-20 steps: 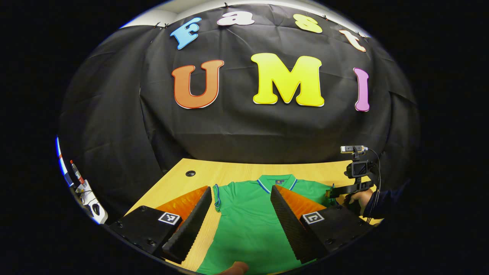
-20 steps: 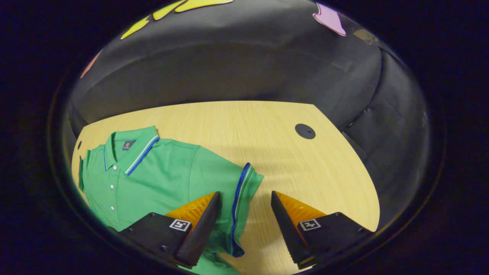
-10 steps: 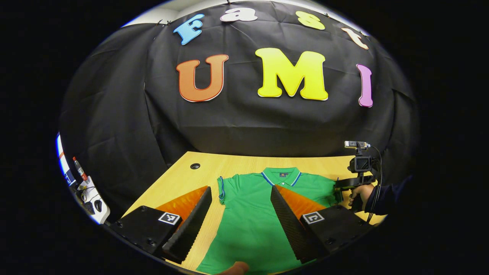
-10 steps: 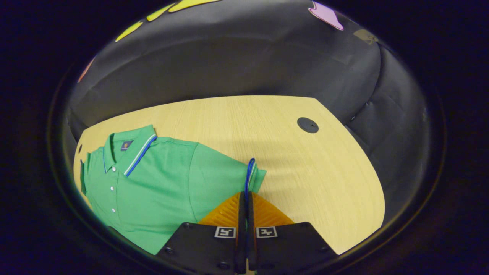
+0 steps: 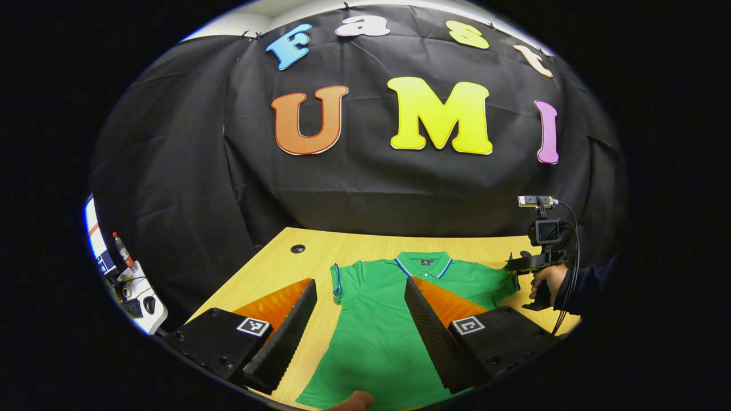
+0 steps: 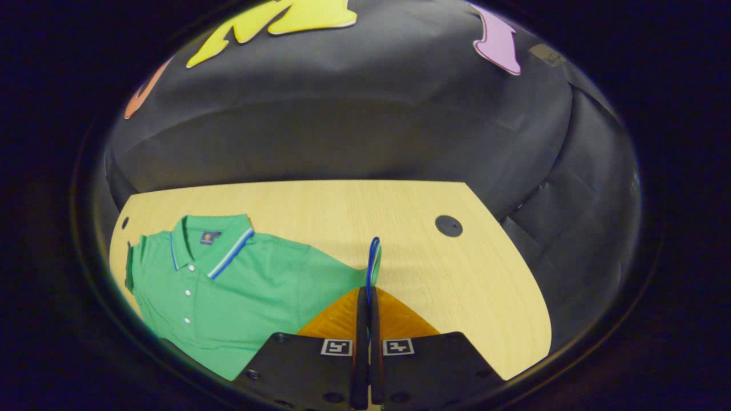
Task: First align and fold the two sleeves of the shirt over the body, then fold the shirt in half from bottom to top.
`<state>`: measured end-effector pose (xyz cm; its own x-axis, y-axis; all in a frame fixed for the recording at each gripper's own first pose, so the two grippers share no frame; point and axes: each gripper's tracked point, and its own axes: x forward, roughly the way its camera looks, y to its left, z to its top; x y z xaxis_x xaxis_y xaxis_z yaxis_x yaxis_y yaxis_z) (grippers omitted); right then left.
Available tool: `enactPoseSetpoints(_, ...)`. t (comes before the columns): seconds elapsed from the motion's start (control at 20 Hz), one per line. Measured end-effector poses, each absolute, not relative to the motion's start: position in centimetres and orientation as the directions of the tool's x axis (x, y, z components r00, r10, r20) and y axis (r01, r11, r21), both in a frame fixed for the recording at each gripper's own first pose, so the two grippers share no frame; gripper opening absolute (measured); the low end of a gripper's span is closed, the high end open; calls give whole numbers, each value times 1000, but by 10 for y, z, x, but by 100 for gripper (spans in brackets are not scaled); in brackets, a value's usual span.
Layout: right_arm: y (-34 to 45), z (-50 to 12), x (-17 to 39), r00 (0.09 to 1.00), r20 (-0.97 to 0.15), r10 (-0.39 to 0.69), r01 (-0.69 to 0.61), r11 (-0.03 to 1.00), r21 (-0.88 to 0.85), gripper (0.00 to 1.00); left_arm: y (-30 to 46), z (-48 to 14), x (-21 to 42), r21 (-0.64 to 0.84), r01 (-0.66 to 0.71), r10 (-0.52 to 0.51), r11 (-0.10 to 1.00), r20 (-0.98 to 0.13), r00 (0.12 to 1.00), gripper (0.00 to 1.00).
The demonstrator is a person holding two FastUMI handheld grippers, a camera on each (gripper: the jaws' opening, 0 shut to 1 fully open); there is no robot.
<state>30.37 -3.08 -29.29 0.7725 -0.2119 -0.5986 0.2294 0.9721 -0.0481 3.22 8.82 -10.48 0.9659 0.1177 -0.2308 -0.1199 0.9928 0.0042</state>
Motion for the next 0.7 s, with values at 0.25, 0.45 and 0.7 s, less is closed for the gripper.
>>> enactPoseSetpoints(0.25, 23, -265, 310, 819, -557, -138, 130, 990, -55, 7, 108, -101, 18, -2, -156, 152, 988, -210, 966, 100)
enactPoseSetpoints(0.45, 78, -264, 311, 829, -555, -69, 50, 998, -49, 4, 120, -95, 10, -3, -174, 170, 985, -190, 967, 100)
enactPoseSetpoints(0.7, 143, -287, 307, 806, -592, 15, -59, 997, -55, 5, 136, -102, -4, -2, -200, 195, 980, -223, 955, 100)
